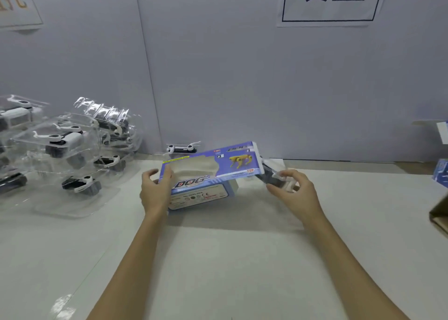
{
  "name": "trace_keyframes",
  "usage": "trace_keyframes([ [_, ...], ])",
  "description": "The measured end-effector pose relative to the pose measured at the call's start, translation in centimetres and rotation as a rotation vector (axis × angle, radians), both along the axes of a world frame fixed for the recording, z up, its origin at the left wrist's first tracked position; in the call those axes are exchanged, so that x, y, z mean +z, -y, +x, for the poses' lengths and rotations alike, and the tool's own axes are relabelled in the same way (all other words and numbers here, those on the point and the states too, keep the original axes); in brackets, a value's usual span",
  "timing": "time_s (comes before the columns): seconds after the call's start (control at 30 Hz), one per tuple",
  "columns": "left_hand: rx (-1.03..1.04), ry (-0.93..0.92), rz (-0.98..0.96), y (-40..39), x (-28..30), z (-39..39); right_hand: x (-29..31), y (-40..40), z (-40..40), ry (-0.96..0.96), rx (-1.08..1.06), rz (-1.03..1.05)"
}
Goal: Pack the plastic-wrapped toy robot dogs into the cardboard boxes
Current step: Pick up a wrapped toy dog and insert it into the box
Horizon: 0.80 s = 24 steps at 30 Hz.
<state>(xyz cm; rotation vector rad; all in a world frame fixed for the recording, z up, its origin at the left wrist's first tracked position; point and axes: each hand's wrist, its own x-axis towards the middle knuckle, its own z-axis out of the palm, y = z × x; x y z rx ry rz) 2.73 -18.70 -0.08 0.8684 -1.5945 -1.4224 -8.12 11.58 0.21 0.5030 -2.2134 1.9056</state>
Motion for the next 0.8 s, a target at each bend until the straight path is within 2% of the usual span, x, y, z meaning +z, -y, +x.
trace_keyframes([
  [0.17,-0.056,-0.037,-0.179,-0.4,-0.3,0.1,-0.9,0.1,0.7,-0.224,0.1,0.265],
  [0.4,0.072,0.0,-0.165,-0.2,-1.0,-0.5,-0.2,-1.7,0.0,-0.059,0.284,0.22],
  [0.57,0.056,-0.03,-0.137,-0.2,-1.2,-0.6,0.2,-2.5,-0.2,0.042,0.352,0.249],
  [0.67,0.019,-0.035,-0.11,0.0,-1.3,-0.6,0.2,-1.7,-0.2,0.085,0.138,-0.002],
  [0.73,-0.02,-0.045,-0.074,0.1,-1.5,-0.7,-0.1,-0.8,-0.1,0.042,0.005,-0.031],
  [0.8,-0.043,-0.062,-0.058,0.2,-1.6,-0.7,-0.2,-0.4,-0.3,0.134,0.015,-0.047],
])
